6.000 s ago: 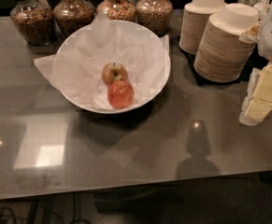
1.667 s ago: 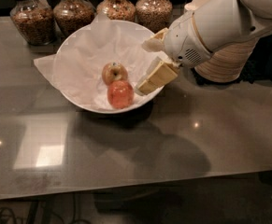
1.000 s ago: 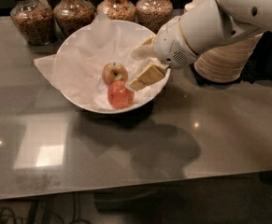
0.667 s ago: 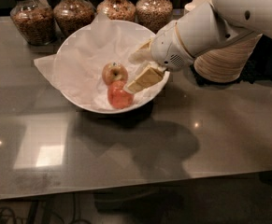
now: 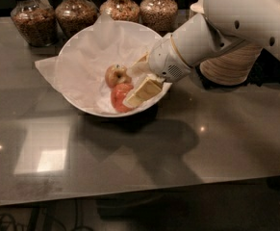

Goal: Pick apple from white bowl

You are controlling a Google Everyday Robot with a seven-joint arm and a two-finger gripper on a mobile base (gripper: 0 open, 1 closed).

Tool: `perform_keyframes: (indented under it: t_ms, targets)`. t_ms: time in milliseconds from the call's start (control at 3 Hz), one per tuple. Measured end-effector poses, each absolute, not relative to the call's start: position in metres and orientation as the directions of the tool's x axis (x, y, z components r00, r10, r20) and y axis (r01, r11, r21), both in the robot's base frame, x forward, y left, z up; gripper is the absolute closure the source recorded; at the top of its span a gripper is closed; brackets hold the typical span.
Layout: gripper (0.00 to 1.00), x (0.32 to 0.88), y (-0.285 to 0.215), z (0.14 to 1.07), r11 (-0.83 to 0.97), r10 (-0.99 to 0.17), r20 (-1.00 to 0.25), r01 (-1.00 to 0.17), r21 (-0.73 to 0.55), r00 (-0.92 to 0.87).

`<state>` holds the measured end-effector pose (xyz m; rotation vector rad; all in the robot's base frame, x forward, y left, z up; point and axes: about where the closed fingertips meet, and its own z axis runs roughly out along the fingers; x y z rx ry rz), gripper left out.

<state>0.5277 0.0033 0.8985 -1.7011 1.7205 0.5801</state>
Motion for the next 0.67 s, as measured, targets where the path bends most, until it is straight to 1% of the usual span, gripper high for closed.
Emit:
perform_keyframes:
  t_ms: [667]
  targets:
    - [0.38, 0.5321, 0.0145, 0.8870, 0.019, -0.715, -0.696, -0.994, -0.111, 0.064]
